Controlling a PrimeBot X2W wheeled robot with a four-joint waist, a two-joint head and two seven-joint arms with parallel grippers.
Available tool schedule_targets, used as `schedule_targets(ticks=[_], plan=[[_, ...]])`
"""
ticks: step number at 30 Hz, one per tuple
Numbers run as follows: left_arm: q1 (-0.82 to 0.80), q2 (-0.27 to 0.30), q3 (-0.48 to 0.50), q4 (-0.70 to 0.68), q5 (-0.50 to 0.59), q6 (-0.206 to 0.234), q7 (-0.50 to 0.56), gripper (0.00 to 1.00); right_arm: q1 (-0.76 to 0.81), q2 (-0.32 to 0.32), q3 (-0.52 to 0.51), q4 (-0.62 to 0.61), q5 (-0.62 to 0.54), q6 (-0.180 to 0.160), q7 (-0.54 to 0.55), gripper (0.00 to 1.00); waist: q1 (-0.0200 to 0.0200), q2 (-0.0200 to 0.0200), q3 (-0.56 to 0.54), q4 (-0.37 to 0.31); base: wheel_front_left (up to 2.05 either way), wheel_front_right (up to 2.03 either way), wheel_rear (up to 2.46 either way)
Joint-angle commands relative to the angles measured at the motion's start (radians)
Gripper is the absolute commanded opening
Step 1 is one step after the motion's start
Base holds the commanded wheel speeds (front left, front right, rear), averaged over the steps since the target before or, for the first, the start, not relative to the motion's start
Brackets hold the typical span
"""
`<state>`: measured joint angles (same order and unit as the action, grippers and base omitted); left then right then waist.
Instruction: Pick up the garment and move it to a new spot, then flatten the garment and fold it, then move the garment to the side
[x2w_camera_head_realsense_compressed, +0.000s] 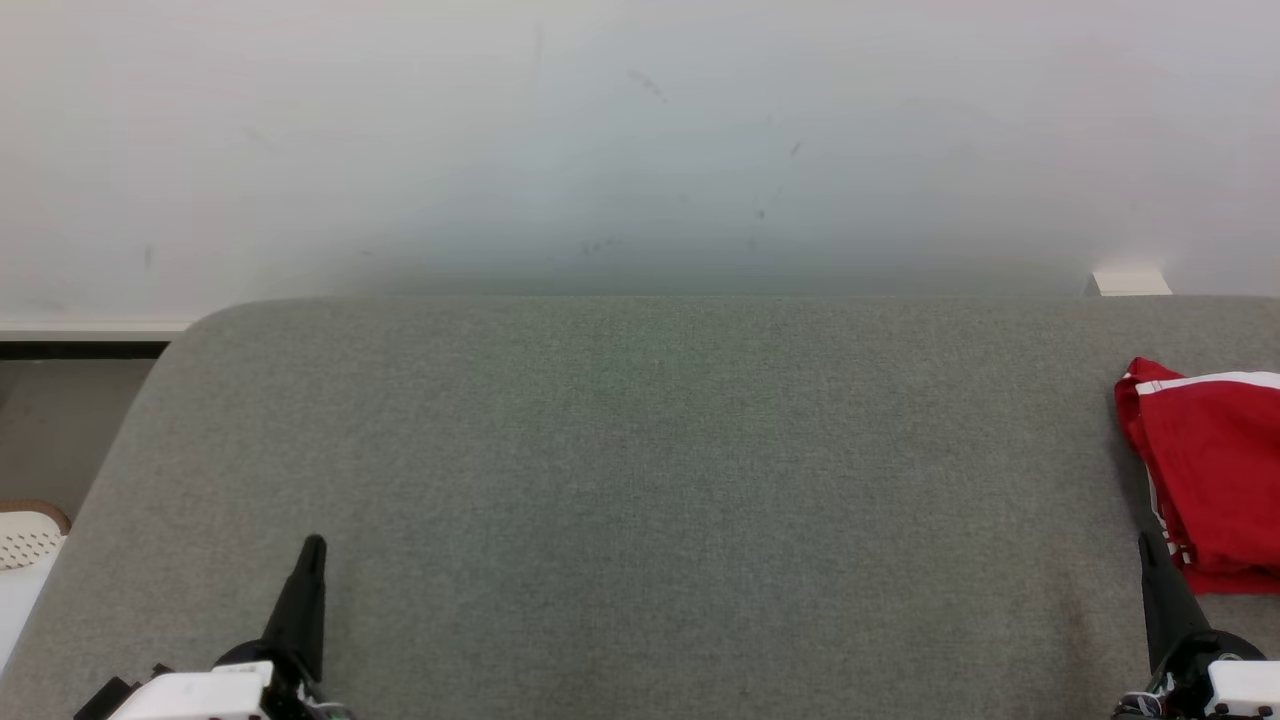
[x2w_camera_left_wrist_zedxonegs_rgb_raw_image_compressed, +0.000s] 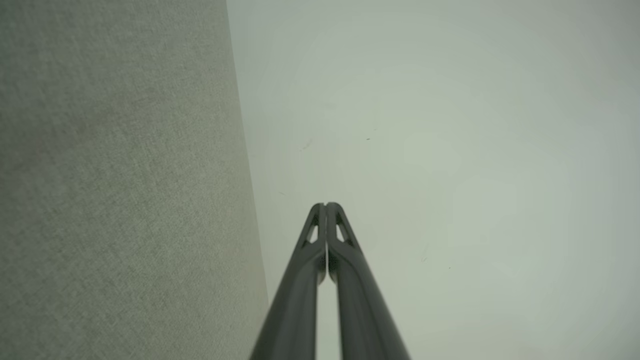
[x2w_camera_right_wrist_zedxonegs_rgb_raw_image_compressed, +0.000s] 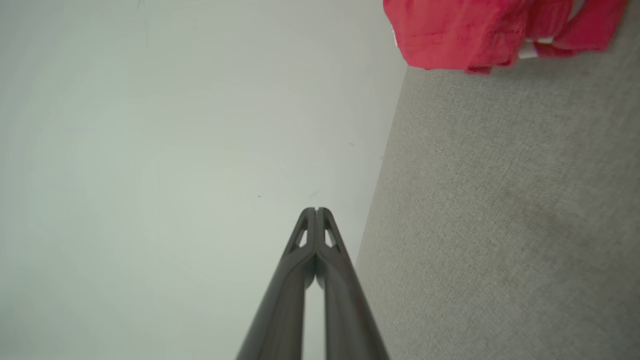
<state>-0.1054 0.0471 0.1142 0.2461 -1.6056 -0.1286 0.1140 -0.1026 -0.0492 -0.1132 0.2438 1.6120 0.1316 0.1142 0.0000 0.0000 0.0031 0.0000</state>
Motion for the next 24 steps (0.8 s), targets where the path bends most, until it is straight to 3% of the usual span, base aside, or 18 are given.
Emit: schedule_targets(ticks=[1, 24], plan=[[-0.006, 0.006, 0.001, -0.003, -0.014, -0.004, 0.003, 0.0, -0.012, -0.001, -0.003, 0.002, 0.002, -0.002, 0.002, 0.0, 0.0, 0.0, 0.0, 0.0, 0.0, 0.0, 0.0], [-0.006, 0.006, 0.001, -0.003, -0.014, -0.004, 0.003, 0.0, -0.012, -0.001, -0.003, 0.002, 0.002, -0.002, 0.002, 0.0, 0.0, 0.0, 0.0, 0.0, 0.0, 0.0, 0.0]])
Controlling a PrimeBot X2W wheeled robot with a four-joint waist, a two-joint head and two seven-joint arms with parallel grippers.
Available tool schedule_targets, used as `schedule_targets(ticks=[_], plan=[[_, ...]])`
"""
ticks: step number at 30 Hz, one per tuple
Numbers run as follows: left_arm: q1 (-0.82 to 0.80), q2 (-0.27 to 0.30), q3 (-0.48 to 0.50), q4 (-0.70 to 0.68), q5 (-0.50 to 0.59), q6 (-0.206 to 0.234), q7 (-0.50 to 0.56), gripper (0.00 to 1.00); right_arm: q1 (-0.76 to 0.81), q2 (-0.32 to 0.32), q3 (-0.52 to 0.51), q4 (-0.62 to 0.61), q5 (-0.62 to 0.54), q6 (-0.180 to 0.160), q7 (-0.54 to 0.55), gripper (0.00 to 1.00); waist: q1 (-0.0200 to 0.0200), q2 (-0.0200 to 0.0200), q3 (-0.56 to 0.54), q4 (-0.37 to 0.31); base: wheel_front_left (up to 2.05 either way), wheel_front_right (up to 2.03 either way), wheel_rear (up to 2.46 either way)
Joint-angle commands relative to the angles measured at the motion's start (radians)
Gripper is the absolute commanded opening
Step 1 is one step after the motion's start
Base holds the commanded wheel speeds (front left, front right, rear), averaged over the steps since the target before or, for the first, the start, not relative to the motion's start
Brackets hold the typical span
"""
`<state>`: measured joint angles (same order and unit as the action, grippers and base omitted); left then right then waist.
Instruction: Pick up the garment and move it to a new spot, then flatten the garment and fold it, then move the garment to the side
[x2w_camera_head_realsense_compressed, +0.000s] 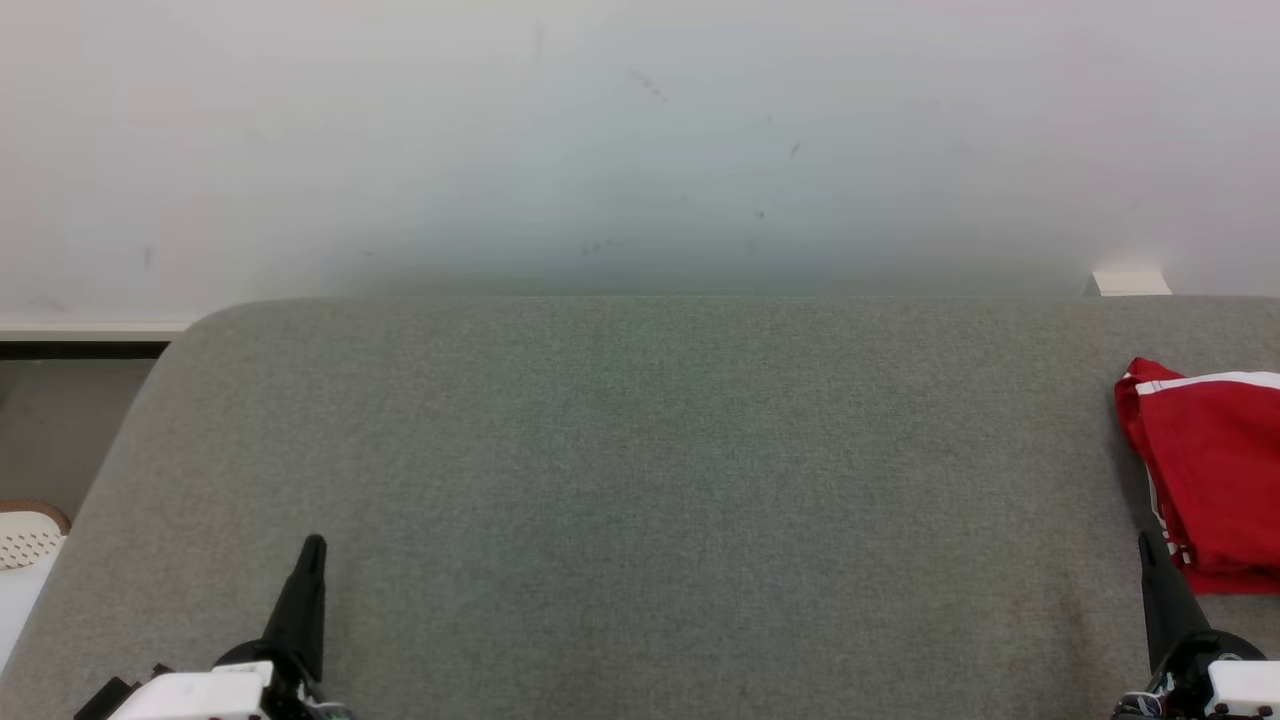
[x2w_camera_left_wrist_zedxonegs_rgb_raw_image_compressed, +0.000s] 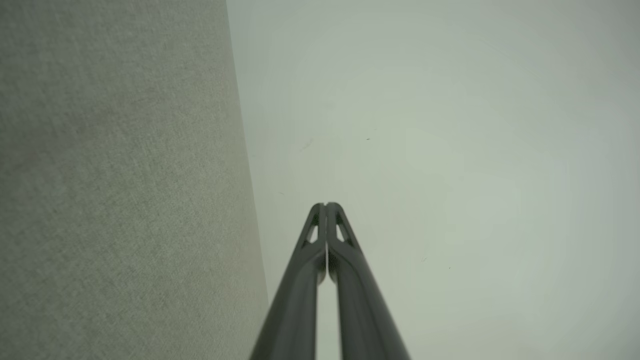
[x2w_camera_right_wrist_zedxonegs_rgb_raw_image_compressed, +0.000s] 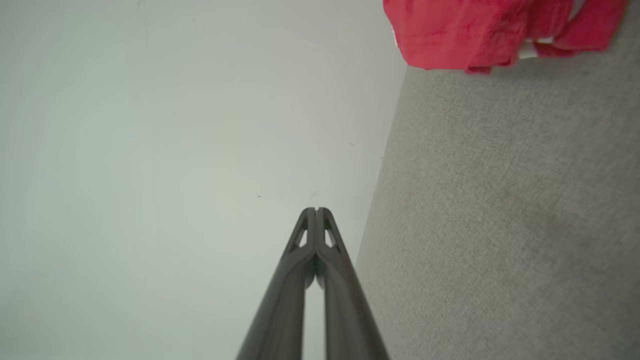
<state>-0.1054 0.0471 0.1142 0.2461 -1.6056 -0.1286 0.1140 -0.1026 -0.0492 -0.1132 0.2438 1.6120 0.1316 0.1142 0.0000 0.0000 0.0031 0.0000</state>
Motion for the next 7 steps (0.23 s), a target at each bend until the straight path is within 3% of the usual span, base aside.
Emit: schedule_targets(ticks=[1, 7], plan=[[-0.006, 0.006, 0.001, -0.003, -0.014, -0.004, 0.003, 0.0, -0.012, -0.001, -0.003, 0.002, 0.002, -0.002, 0.002, 0.0, 0.0, 0.0, 0.0, 0.0, 0.0, 0.0, 0.0], [-0.006, 0.006, 0.001, -0.003, -0.014, -0.004, 0.003, 0.0, -0.012, -0.001, -0.003, 0.002, 0.002, -0.002, 0.002, 0.0, 0.0, 0.0, 0.0, 0.0, 0.0, 0.0, 0.0]])
